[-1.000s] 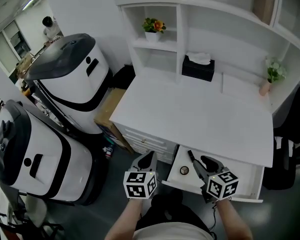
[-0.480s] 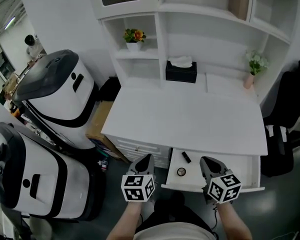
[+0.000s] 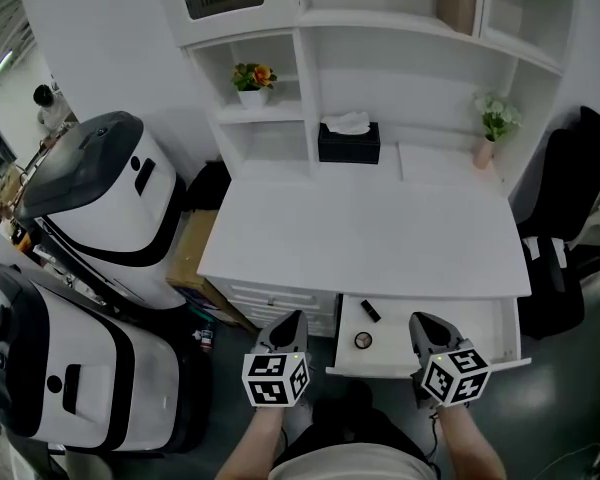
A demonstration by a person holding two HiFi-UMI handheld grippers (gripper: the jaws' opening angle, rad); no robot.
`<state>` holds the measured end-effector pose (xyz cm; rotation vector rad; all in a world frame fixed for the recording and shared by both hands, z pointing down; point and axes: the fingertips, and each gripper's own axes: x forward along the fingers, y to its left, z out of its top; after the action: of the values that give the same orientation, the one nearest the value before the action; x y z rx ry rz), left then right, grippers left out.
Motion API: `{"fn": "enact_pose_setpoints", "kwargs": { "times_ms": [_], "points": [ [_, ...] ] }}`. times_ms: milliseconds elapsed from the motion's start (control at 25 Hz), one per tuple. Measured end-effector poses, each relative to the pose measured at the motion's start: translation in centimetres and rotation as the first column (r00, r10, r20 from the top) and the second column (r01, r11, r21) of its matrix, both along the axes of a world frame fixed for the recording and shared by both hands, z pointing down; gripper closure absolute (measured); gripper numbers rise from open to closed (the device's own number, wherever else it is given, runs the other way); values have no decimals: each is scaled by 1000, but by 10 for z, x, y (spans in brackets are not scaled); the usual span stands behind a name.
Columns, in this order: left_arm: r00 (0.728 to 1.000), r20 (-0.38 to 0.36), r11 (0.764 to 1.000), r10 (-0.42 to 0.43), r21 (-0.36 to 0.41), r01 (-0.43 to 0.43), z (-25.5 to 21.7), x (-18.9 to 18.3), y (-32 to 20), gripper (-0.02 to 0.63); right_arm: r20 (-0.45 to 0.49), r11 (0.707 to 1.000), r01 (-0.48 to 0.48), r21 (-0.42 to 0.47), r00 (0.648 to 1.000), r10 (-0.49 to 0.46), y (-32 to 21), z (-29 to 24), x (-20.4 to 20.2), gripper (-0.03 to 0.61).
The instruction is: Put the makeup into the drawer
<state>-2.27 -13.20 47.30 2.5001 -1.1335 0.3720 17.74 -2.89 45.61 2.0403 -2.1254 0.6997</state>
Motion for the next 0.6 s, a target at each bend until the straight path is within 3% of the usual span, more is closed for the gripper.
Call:
{"fn": "enact_pose_setpoints", "kwargs": {
  "times_ms": [600],
  "points": [
    [997, -31, 998, 68, -1, -69, -2, -4, 12, 611, -29, 995, -100, -16, 995, 100, 24, -1, -1, 577]
  ]
}}
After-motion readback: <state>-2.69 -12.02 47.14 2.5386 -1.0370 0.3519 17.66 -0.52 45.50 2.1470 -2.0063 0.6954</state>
